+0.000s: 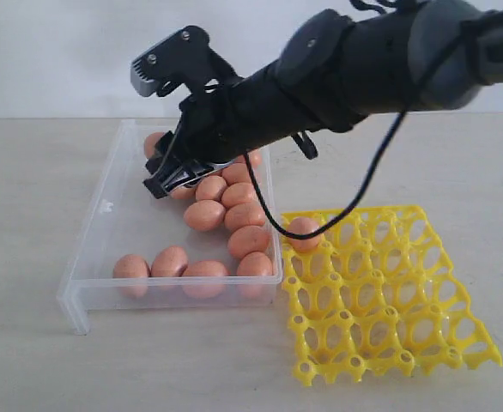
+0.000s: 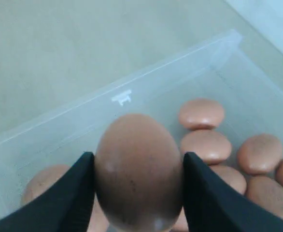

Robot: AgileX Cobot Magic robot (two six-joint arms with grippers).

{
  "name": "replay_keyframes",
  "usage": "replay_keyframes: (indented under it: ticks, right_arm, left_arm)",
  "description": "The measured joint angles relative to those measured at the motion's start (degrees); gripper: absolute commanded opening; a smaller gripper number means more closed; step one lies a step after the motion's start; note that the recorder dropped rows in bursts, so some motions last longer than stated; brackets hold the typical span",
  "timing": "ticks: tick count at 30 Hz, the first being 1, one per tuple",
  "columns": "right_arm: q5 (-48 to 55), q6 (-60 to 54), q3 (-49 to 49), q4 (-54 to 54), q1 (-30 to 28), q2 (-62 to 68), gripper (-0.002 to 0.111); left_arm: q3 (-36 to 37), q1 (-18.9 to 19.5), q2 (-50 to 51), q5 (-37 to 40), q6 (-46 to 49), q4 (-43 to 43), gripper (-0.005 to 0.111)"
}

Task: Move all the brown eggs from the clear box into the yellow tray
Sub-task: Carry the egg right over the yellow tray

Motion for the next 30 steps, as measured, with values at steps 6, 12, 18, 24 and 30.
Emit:
replay_keyframes:
  ticks: [6, 12, 18, 24, 30]
  right_arm:
    - [-17.72, -11.97, 19.71, 16.20, 0.00, -14.57, 0.000]
    - [-39.34, -9.31, 33.65, 15.37, 0.04, -24.48, 0.000]
    - [-68.73, -1.70, 39.97, 17.35, 0.04, -24.79, 0.000]
    - [-85.67, 21.26, 40.32, 6.85, -1.79, -24.79, 0.000]
    - [-79.62, 69.03, 40.32, -30.79, -9.81, -25.89, 0.000]
  left_arm:
    - [0.00, 0.00, 0.00, 0.00, 0.00, 0.00, 0.004]
    - [0.00, 0.00, 0.00, 0.00, 0.00, 0.00, 0.004]
    - [0.00, 0.00, 0.00, 0.00, 0.00, 0.00, 0.004]
    - [0.00, 0.00, 0.00, 0.00, 0.00, 0.00, 0.004]
    - [0.00, 0.00, 0.00, 0.00, 0.00, 0.00, 0.004]
